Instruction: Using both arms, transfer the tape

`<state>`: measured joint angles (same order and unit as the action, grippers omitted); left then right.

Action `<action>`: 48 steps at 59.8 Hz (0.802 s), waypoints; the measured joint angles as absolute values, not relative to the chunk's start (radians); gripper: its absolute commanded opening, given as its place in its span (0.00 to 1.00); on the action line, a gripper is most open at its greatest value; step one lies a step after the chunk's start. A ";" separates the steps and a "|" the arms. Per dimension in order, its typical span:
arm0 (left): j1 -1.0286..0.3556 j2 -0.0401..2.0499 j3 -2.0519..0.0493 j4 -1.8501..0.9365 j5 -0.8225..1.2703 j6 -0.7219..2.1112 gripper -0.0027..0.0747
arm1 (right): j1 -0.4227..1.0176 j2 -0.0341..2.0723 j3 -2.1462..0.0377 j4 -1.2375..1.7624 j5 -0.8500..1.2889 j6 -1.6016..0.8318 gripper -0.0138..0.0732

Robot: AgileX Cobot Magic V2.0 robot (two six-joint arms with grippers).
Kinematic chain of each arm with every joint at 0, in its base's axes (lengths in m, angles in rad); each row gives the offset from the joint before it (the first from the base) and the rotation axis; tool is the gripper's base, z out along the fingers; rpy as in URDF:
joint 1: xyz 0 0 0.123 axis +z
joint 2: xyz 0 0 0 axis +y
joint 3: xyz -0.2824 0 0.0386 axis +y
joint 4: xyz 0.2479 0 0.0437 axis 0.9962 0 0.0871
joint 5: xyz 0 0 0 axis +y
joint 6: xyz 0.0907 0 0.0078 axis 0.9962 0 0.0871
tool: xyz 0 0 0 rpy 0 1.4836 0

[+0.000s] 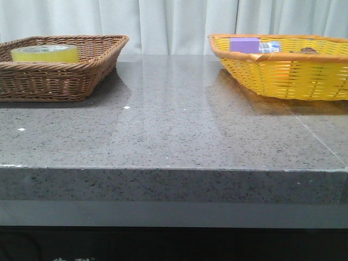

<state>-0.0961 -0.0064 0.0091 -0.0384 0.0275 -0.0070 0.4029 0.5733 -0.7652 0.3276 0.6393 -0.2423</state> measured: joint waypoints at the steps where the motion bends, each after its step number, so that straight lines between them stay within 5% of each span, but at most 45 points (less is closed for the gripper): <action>1: -0.096 -0.006 0.009 -0.038 0.028 -0.007 0.01 | 0.380 0.555 -0.744 0.328 0.624 -0.242 0.08; 18: -0.096 -0.006 0.009 -0.038 0.028 -0.007 0.01 | 0.097 0.188 -0.359 0.321 0.295 -0.242 0.08; 48: -0.096 -0.006 0.009 -0.038 0.028 -0.007 0.01 | 0.078 -0.010 -0.059 0.118 0.017 0.007 0.08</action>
